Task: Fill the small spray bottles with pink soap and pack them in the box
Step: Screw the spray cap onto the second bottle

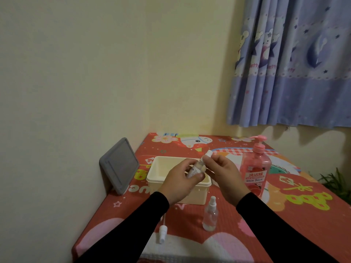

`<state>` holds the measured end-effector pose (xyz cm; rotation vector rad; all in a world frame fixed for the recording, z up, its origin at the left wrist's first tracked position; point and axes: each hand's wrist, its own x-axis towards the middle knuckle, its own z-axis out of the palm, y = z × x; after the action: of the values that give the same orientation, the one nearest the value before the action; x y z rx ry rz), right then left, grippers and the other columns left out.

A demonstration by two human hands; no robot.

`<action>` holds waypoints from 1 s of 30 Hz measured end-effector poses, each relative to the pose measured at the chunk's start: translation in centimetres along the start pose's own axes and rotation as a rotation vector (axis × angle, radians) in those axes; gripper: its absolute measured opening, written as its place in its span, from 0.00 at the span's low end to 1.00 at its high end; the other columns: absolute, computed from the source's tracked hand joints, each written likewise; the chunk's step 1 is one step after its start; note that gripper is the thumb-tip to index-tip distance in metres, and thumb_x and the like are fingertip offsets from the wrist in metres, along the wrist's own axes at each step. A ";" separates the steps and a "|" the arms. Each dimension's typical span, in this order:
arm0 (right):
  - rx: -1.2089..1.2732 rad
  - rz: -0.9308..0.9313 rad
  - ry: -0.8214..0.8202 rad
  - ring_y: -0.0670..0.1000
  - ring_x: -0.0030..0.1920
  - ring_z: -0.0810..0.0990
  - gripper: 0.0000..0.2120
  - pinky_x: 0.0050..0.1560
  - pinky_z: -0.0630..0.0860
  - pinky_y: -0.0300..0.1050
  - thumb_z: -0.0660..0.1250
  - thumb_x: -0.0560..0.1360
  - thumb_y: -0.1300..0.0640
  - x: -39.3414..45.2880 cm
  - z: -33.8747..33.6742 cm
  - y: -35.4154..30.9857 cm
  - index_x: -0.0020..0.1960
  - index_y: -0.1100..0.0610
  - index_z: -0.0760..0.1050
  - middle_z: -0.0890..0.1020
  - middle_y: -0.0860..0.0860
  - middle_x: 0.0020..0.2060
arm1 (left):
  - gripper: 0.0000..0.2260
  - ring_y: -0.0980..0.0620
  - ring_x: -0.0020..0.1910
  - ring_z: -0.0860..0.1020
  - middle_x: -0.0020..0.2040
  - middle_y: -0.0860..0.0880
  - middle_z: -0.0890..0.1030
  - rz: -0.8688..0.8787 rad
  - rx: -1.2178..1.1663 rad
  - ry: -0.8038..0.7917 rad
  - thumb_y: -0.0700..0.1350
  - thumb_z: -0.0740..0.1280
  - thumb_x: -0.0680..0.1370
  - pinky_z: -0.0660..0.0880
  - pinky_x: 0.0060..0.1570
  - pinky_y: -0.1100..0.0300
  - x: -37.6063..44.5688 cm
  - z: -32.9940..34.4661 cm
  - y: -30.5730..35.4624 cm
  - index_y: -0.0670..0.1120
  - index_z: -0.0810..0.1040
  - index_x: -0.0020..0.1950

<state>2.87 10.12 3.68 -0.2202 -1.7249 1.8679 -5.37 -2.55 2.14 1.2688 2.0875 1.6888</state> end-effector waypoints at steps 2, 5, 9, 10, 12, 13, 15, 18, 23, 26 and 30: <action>0.030 0.013 0.036 0.57 0.44 0.79 0.11 0.54 0.76 0.53 0.72 0.73 0.54 0.1 0.0 0.2 0.43 0.59 0.73 0.77 0.58 0.41 | 0.15 0.54 0.52 0.78 0.52 0.54 0.80 0.011 0.015 -0.017 0.52 0.69 0.75 0.77 0.52 0.55 0.0 0.2 -0.1 0.54 0.75 0.61; 0.059 0.033 0.018 0.57 0.47 0.81 0.11 0.51 0.78 0.51 0.71 0.74 0.56 0.0 0.4 -0.1 0.50 0.62 0.75 0.80 0.59 0.46 | 0.14 0.55 0.50 0.78 0.49 0.57 0.80 0.027 0.024 -0.031 0.50 0.69 0.76 0.76 0.49 0.61 -0.2 0.6 0.1 0.53 0.76 0.61; 0.187 0.084 0.006 0.57 0.54 0.81 0.15 0.62 0.75 0.63 0.71 0.72 0.55 0.1 1.0 -0.6 0.55 0.61 0.78 0.82 0.57 0.52 | 0.12 0.55 0.48 0.80 0.48 0.56 0.80 0.016 0.011 -0.024 0.53 0.69 0.76 0.77 0.47 0.60 -0.3 0.8 0.5 0.54 0.76 0.58; 0.208 0.098 0.003 0.56 0.56 0.81 0.15 0.62 0.75 0.61 0.69 0.74 0.55 0.2 1.1 -0.7 0.57 0.62 0.78 0.83 0.56 0.53 | 0.12 0.55 0.48 0.80 0.48 0.55 0.81 0.010 0.005 -0.019 0.54 0.69 0.76 0.78 0.48 0.58 -0.3 0.6 0.6 0.55 0.76 0.58; 0.221 0.127 -0.003 0.54 0.60 0.80 0.14 0.59 0.78 0.53 0.64 0.79 0.55 0.2 1.1 -1.0 0.62 0.61 0.75 0.83 0.55 0.56 | 0.12 0.54 0.49 0.80 0.50 0.55 0.81 -0.008 -0.010 -0.007 0.54 0.69 0.76 0.78 0.51 0.55 -0.2 0.4 0.5 0.55 0.76 0.59; 0.225 0.144 -0.012 0.53 0.60 0.80 0.15 0.57 0.78 0.49 0.61 0.80 0.56 0.3 1.1 -1.0 0.63 0.61 0.74 0.83 0.55 0.56 | 0.12 0.54 0.50 0.80 0.50 0.54 0.81 -0.019 -0.021 0.000 0.53 0.69 0.77 0.78 0.52 0.55 -0.2 0.3 0.5 0.54 0.76 0.59; 0.245 0.164 -0.026 0.55 0.60 0.80 0.13 0.53 0.78 0.47 0.58 0.81 0.59 0.4 0.9 -1.0 0.63 0.62 0.73 0.82 0.57 0.57 | 0.12 0.54 0.50 0.80 0.51 0.54 0.81 -0.031 -0.033 0.007 0.53 0.69 0.77 0.78 0.52 0.54 -0.2 0.2 0.4 0.53 0.76 0.59; 0.204 0.146 -0.041 0.55 0.60 0.80 0.12 0.56 0.77 0.46 0.59 0.81 0.63 0.3 0.7 -0.8 0.62 0.62 0.74 0.82 0.57 0.58 | 0.12 0.52 0.50 0.80 0.51 0.52 0.81 -0.038 -0.018 0.005 0.54 0.68 0.77 0.78 0.51 0.53 -0.2 0.2 0.1 0.52 0.76 0.58; -0.070 0.073 0.017 0.59 0.45 0.78 0.18 0.51 0.75 0.55 0.76 0.68 0.47 0.0 0.3 -0.3 0.45 0.61 0.77 0.78 0.64 0.42 | 0.11 0.55 0.48 0.78 0.49 0.54 0.80 -0.019 0.084 0.036 0.49 0.70 0.76 0.75 0.46 0.64 -0.2 0.2 -0.3 0.50 0.76 0.57; -0.146 0.053 0.089 0.55 0.39 0.74 0.22 0.43 0.71 0.52 0.79 0.63 0.44 0.2 0.4 -0.2 0.38 0.57 0.71 0.73 0.57 0.38 | 0.10 0.57 0.45 0.78 0.47 0.56 0.79 0.003 0.118 0.043 0.49 0.70 0.75 0.73 0.41 0.67 -0.4 0.4 -0.3 0.51 0.76 0.56; -0.124 0.039 0.096 0.56 0.39 0.74 0.21 0.44 0.74 0.56 0.77 0.66 0.44 0.1 0.5 -0.3 0.36 0.54 0.67 0.72 0.60 0.36 | 0.11 0.57 0.45 0.78 0.47 0.57 0.79 0.008 0.102 0.037 0.50 0.70 0.75 0.73 0.42 0.65 -0.3 0.6 -0.1 0.52 0.76 0.56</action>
<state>2.62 9.71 4.06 -0.3883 -1.7830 1.7500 -4.88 -2.37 1.73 1.2849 2.2194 1.6401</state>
